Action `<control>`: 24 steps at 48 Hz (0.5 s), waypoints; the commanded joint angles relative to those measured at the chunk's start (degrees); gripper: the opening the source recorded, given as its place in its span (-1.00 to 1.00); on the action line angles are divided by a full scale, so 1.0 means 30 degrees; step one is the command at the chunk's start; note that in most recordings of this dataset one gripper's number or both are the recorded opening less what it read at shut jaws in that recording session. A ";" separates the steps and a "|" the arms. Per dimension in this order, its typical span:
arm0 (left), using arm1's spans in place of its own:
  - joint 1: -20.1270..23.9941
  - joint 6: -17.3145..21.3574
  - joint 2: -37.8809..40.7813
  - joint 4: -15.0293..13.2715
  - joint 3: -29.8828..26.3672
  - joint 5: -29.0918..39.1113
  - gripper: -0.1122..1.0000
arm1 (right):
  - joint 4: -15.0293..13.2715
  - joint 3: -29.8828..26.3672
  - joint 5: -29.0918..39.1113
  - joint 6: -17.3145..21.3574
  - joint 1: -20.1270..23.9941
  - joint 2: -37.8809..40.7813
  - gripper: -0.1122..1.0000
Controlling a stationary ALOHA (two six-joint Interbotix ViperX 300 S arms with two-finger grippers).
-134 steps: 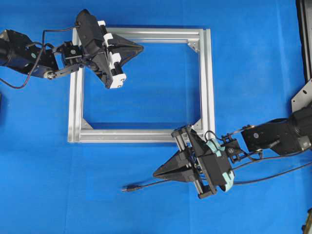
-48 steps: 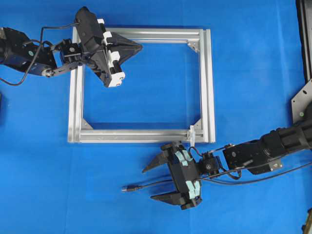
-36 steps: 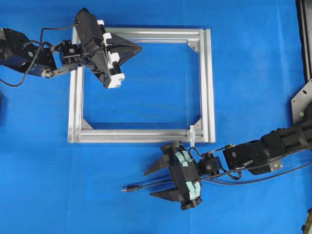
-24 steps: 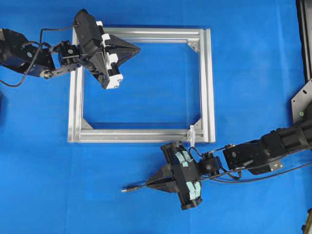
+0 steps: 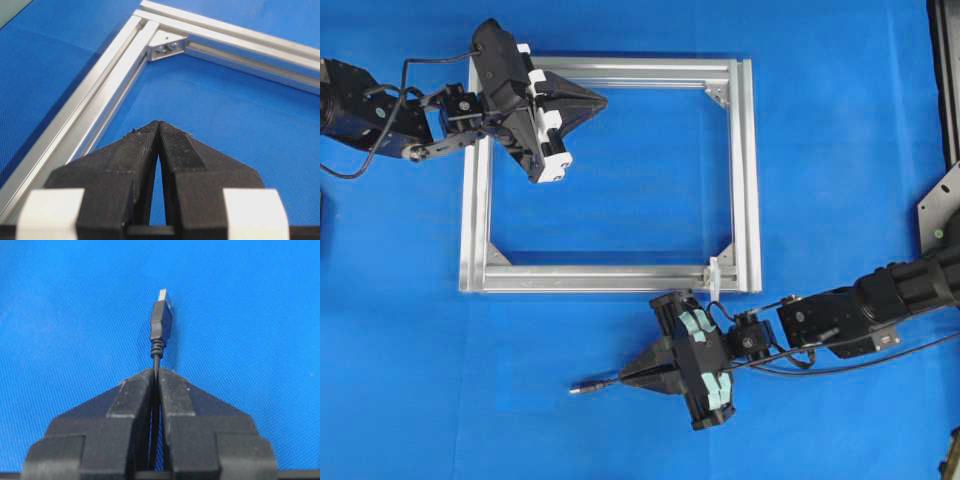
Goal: Insert the wire through the string loop located on the right side.
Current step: 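Close the right gripper on the cable just behind the USB plug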
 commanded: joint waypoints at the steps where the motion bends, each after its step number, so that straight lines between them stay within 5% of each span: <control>1: -0.0059 -0.0059 -0.0674 0.0059 -0.0146 -0.0088 -0.79 | 0.0000 -0.0059 0.0352 0.0029 0.0059 -0.1084 -0.85; 24: -0.0146 -0.0176 -0.0674 0.0029 -0.0146 -0.0088 -0.79 | 0.0000 -0.0264 0.3896 0.0000 0.0205 -0.4424 -0.85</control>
